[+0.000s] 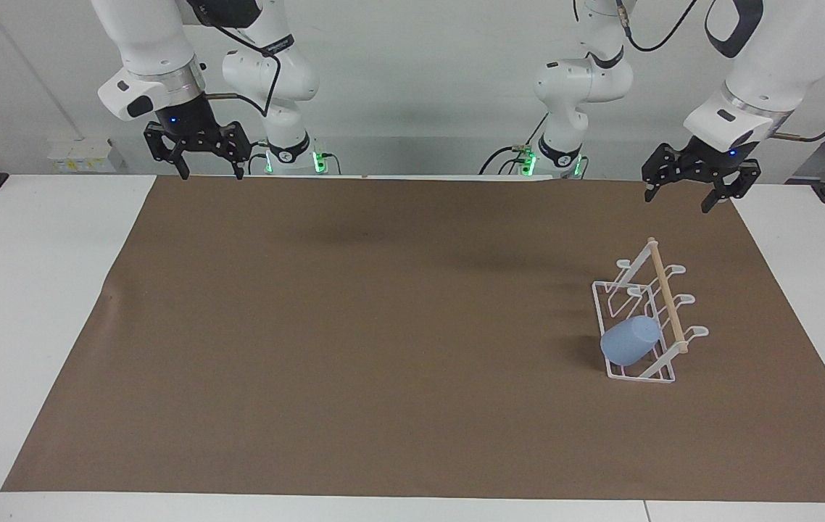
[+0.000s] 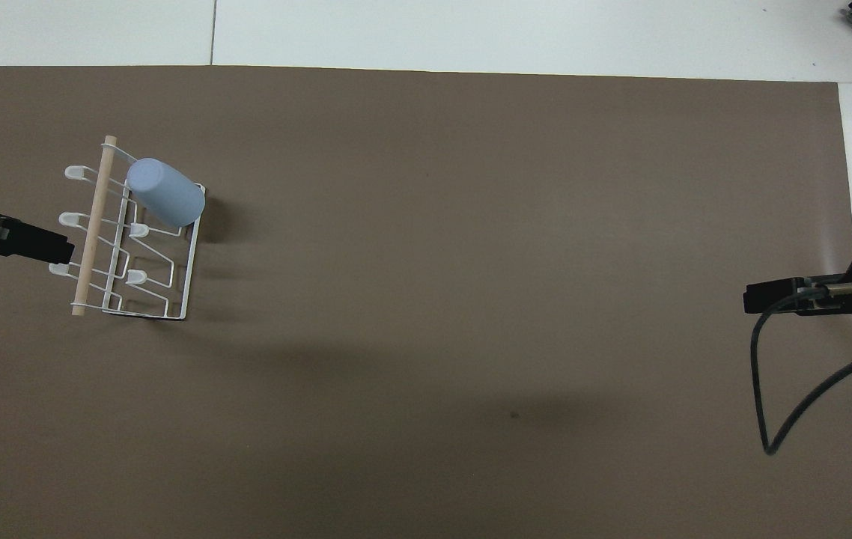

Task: Hang cup on cup holder

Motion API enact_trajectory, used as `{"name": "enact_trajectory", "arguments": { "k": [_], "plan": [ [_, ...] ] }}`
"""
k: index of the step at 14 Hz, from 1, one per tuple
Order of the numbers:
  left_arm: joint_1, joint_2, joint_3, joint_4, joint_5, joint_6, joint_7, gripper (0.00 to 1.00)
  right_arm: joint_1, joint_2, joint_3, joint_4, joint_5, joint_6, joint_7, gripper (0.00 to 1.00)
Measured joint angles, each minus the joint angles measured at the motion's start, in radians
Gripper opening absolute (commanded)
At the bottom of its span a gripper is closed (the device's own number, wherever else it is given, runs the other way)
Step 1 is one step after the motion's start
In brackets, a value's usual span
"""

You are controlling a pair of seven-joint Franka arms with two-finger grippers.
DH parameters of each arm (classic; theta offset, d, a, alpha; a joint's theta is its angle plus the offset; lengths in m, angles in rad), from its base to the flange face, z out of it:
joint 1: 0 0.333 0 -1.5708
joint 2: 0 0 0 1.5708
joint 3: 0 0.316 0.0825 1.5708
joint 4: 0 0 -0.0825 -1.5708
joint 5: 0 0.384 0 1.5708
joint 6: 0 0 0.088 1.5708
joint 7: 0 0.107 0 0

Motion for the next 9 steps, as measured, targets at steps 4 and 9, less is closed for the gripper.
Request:
{"name": "enact_trajectory", "arguments": {
  "k": [4,9],
  "plan": [
    [-0.015,0.000,0.022,0.000,0.000,0.000,0.000,1.00,-0.001,0.000,-0.002,0.000,0.000,0.000,0.000,1.00],
    [-0.024,0.000,0.021,0.000,0.000,0.001,0.000,1.00,-0.001,-0.001,-0.002,0.000,0.000,0.000,0.000,1.00]
  ]
}}
